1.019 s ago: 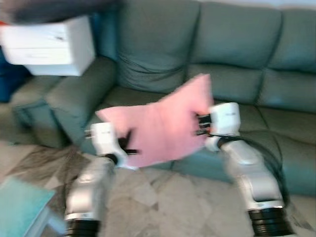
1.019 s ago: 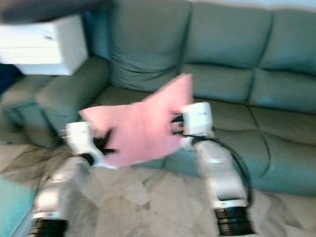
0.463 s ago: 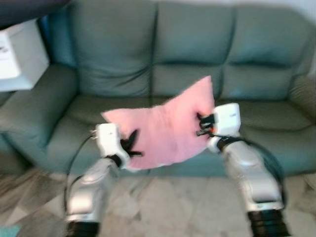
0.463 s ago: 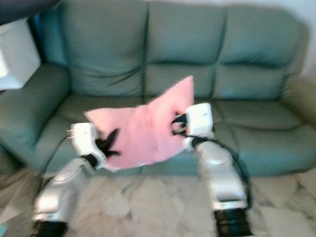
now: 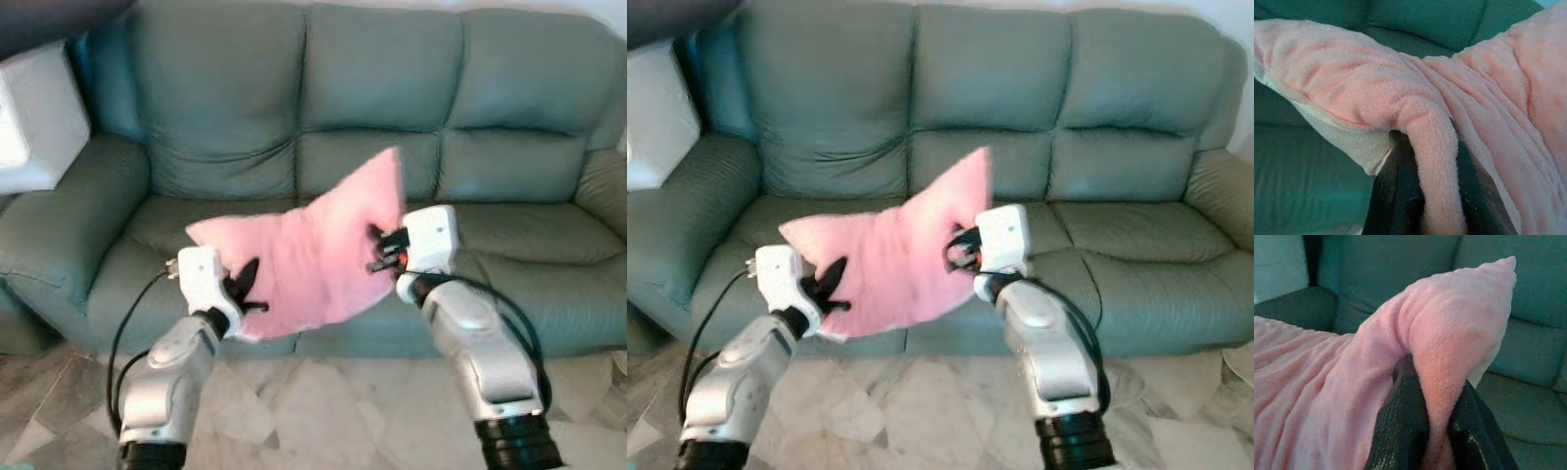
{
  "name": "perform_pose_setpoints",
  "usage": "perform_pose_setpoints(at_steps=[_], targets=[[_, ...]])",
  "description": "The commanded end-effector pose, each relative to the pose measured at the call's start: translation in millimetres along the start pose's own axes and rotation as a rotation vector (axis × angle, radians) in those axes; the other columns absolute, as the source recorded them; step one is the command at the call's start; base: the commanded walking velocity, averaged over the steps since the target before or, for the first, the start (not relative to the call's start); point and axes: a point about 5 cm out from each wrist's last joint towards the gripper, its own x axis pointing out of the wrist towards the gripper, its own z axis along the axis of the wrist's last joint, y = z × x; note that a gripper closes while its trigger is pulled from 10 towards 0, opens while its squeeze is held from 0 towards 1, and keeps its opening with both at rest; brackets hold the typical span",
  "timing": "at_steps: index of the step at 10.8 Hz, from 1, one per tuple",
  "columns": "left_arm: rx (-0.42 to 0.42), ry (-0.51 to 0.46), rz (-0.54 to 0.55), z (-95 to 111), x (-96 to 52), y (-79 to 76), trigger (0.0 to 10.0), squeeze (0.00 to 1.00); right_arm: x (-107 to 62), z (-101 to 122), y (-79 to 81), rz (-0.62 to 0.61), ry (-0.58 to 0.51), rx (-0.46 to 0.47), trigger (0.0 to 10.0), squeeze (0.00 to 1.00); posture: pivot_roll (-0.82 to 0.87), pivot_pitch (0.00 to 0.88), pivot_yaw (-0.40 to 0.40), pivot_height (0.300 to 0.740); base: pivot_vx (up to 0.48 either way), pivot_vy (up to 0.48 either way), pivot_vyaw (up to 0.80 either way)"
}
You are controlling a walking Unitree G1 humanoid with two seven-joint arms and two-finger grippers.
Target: Move the pillow to the sofa
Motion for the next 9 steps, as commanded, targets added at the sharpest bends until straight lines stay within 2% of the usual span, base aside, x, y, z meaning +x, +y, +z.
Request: perform_pose_setpoints(at_steps=[1, 5, 7, 8, 9], targets=[[0.013, -0.010, -0.060, 3.9, 4.5, -13.8, 10.0, 0.00, -0.3, 8.8, -1.0, 0.006, -0.030, -0.012, 10.0, 0.00, -0.17, 0.000, -0.051, 0.740, 0.469, 0.000, 0.00], [0.001, -0.004, -0.048, 2.3, 4.2, -13.3, 10.0, 0.00, -0.6, 9.2, -1.2, 0.008, -0.029, -0.015, 10.0, 0.00, -0.17, 0.000, -0.054, 0.740, 0.426, 0.000, 0.00], [-0.001, -0.003, -0.040, 1.8, 4.5, -13.0, 10.0, 0.00, -0.6, 9.0, -1.9, 0.008, -0.027, -0.016, 10.0, 0.00, -0.17, 0.000, -0.055, 0.740, 0.411, -0.244, 0.00], [-0.021, -0.009, -0.016, 2.0, 4.4, -9.9, 10.0, 0.00, -0.4, 8.8, -1.4, 0.009, -0.025, -0.016, 10.0, 0.00, -0.17, 0.000, -0.055, 0.740, 0.000, 0.000, 0.00], [-0.005, -0.006, -0.022, 2.5, 4.8, -10.2, 10.0, 0.00, -0.1, 8.9, -1.1, 0.010, -0.024, -0.016, 10.0, 0.00, -0.17, 0.000, -0.056, 0.740, 0.000, 0.000, 0.00]])
